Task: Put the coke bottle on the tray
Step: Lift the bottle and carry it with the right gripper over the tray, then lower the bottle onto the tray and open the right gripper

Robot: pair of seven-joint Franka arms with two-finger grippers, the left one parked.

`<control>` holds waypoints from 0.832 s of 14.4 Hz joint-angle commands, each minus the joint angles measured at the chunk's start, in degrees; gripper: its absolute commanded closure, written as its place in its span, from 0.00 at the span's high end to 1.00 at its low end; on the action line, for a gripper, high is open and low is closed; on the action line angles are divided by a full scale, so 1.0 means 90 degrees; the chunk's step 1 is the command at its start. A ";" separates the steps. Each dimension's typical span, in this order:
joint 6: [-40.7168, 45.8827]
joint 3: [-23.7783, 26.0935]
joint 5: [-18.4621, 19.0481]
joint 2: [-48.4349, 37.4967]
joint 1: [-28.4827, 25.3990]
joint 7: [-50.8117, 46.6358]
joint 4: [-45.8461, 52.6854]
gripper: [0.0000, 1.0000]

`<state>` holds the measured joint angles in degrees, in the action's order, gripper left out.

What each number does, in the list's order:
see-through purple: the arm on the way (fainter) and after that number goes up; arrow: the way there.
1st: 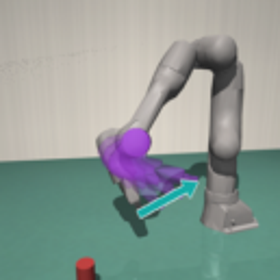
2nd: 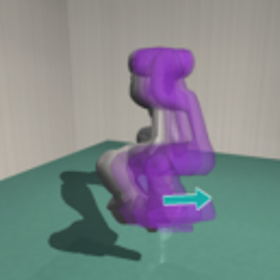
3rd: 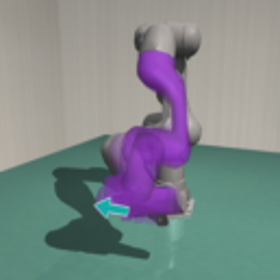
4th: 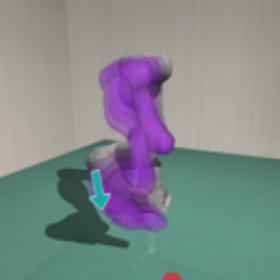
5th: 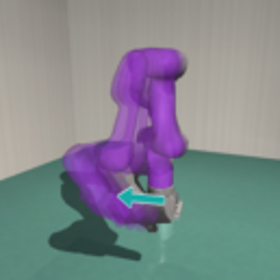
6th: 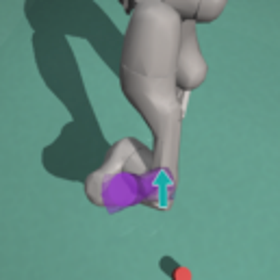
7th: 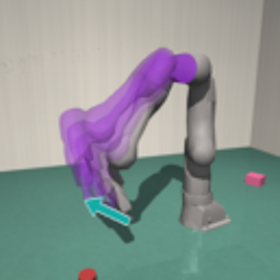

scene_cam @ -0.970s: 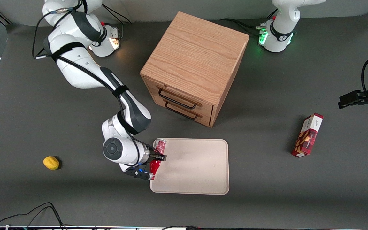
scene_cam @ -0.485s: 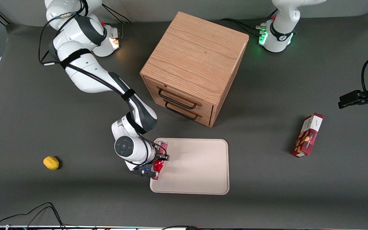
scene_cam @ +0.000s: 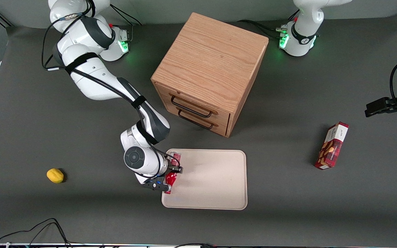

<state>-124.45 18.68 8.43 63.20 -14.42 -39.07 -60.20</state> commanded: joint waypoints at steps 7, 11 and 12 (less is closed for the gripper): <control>-0.0098 0.0024 0.0186 -0.0040 0.0001 -0.0102 -0.0068 1.00; -0.0088 0.0141 0.0157 -0.0390 0.0001 -0.0239 0.0000 1.00; -0.0069 0.0237 0.0166 -0.0614 0.0011 -0.0229 -0.0010 1.00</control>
<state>-125.90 19.62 8.50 62.28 -14.42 -39.27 -59.37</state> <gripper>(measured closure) 0.000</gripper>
